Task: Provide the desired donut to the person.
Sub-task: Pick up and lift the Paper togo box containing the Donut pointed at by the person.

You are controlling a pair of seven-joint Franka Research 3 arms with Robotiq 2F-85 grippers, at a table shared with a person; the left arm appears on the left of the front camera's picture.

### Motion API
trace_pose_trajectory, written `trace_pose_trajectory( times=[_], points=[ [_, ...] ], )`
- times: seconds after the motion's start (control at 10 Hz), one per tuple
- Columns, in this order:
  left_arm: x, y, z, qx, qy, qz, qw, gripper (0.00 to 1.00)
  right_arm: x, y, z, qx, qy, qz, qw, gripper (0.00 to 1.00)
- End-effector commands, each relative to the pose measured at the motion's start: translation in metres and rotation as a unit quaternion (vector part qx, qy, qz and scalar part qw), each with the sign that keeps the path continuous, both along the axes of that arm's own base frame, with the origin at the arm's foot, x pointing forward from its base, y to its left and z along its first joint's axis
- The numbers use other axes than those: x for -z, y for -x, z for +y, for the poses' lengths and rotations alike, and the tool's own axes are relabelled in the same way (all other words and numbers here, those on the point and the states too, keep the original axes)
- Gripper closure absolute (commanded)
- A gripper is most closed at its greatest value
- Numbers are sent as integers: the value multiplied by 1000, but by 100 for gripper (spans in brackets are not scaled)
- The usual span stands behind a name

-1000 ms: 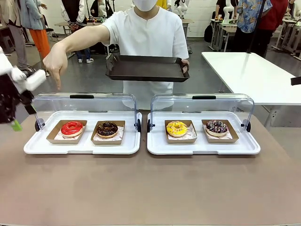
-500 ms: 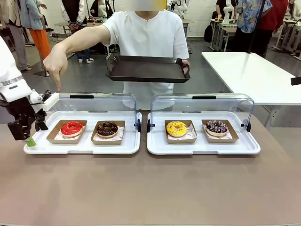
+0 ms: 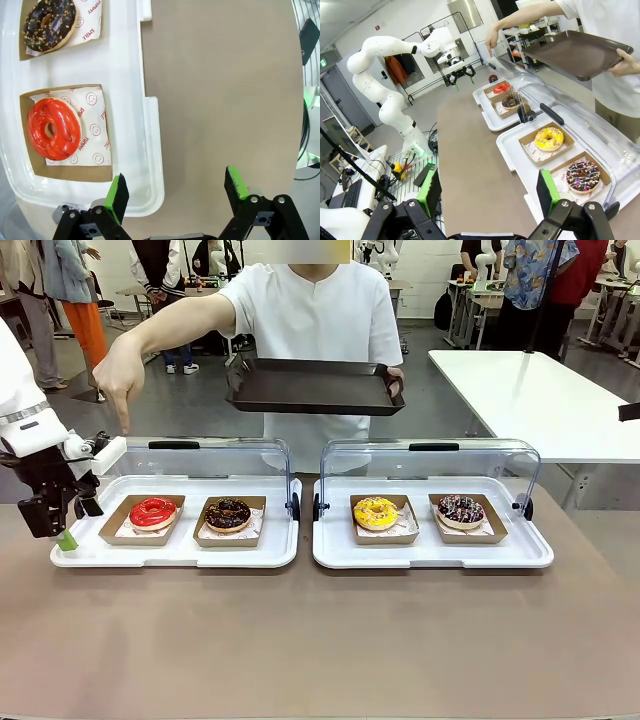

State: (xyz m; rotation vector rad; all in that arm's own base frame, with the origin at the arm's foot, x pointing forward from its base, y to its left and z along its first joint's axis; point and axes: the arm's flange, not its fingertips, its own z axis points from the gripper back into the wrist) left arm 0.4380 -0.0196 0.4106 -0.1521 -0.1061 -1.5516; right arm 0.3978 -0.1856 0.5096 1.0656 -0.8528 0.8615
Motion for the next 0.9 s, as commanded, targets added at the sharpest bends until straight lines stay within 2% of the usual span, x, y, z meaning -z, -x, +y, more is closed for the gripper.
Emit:
trace_pose_trajectory(
  times=[0.0, 0.2, 0.8],
  points=[
    [0, 1, -1, 2, -3, 0, 1000, 0, 0, 0, 0, 0, -1, 0, 1000, 0],
    [0, 0, 0, 0, 0, 0, 1000, 0, 0, 0, 0, 0, -1, 0, 1000, 0],
    [42, -31, -11, 29, -42, -47, 998, 0, 0, 0, 0, 0, -1, 0, 1000, 0]
  ],
)
